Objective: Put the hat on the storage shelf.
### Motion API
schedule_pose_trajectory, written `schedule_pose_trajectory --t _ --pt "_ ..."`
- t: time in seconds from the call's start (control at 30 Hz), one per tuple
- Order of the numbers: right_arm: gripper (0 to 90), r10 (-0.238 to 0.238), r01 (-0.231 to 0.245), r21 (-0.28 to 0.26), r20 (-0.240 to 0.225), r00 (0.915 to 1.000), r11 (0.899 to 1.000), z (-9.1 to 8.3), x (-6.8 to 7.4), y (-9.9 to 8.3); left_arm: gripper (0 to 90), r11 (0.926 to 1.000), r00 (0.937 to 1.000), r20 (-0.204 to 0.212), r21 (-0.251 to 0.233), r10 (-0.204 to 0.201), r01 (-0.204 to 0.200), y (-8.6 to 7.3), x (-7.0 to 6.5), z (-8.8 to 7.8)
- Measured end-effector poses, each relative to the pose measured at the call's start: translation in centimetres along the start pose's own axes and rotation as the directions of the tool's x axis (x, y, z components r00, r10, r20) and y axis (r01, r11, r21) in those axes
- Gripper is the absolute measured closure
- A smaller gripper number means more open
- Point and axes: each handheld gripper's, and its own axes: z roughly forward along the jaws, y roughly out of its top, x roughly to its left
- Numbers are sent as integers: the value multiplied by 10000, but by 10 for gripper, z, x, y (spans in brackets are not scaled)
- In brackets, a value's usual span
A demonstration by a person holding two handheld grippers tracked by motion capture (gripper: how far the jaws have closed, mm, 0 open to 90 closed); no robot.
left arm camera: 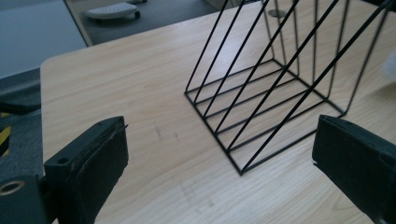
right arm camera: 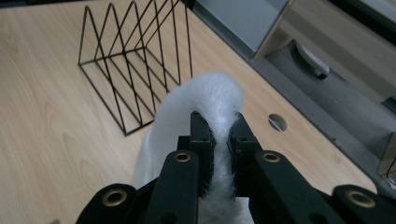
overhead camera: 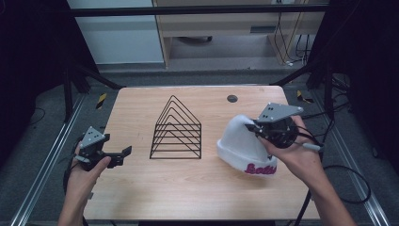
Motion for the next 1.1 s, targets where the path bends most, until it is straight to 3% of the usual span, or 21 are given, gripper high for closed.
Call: schedule_pose_trajectory --t 0.1,0.23,0.47,0.67,1.1 --pt "838 3 -1 -511 39 10000 9987 -9 -15 14 32 9993 9991 237 -111 356 -353 21 -8 -5" --pt "838 -136 142 -807 78 9999 9966 -16 -21 28 32 9973 9967 381 -183 715 -709 38 -14 -8" --pt "838 -329 376 -1468 341 9989 9885 -27 -33 64 35 9878 9854 731 -332 1539 -1519 73 -28 -6" --pt "838 -377 476 -2067 516 9980 9772 -31 -40 95 39 9899 9811 1363 -557 1372 -1307 94 -35 -3" --pt "838 -484 572 -2489 413 9980 9668 -18 -42 136 49 9846 9707 1693 -663 1707 -1616 128 -45 5"
